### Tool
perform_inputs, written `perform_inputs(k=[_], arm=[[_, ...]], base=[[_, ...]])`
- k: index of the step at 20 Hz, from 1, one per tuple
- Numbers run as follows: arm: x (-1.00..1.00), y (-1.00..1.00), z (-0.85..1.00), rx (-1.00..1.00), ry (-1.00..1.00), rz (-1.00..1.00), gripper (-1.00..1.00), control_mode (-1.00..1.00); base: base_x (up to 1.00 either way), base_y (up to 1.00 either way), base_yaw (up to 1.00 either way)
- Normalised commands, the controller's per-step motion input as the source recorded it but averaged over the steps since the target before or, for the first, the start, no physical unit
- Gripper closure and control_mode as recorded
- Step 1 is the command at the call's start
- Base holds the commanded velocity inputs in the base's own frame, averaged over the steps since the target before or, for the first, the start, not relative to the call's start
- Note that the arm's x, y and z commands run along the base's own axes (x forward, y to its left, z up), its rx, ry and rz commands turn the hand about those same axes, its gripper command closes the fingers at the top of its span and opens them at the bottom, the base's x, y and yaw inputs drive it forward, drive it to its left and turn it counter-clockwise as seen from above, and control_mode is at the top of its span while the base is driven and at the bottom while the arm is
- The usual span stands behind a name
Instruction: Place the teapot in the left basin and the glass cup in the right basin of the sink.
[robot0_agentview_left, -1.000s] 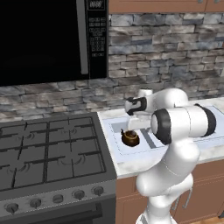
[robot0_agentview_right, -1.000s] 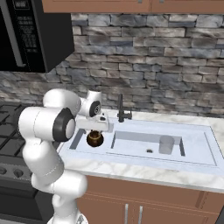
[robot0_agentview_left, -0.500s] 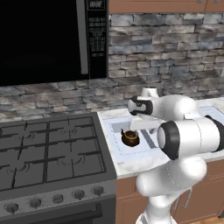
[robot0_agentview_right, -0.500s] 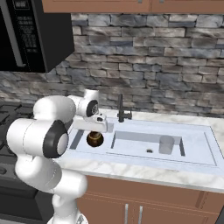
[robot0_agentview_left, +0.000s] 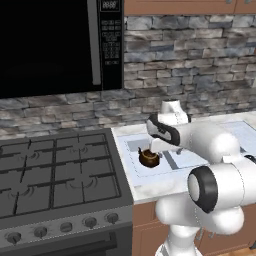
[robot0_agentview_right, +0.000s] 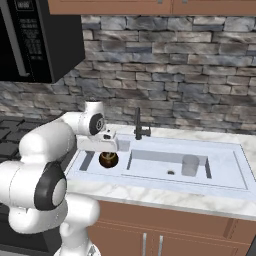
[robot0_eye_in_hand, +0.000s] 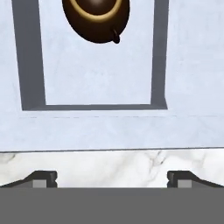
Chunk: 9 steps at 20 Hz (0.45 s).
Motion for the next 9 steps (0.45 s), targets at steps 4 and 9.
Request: perform_inputs(k=[4,9], arm=[[-0.5,0.0,0.21,-0.08,-0.07,-0.06,-1.0,-1.0],[-0.5,0.0,0.2,-0.03,-0.08,-0.08,-1.0,-1.0]], base=[[0.0,0.0,0.0],[0.0,0.0,0.0]])
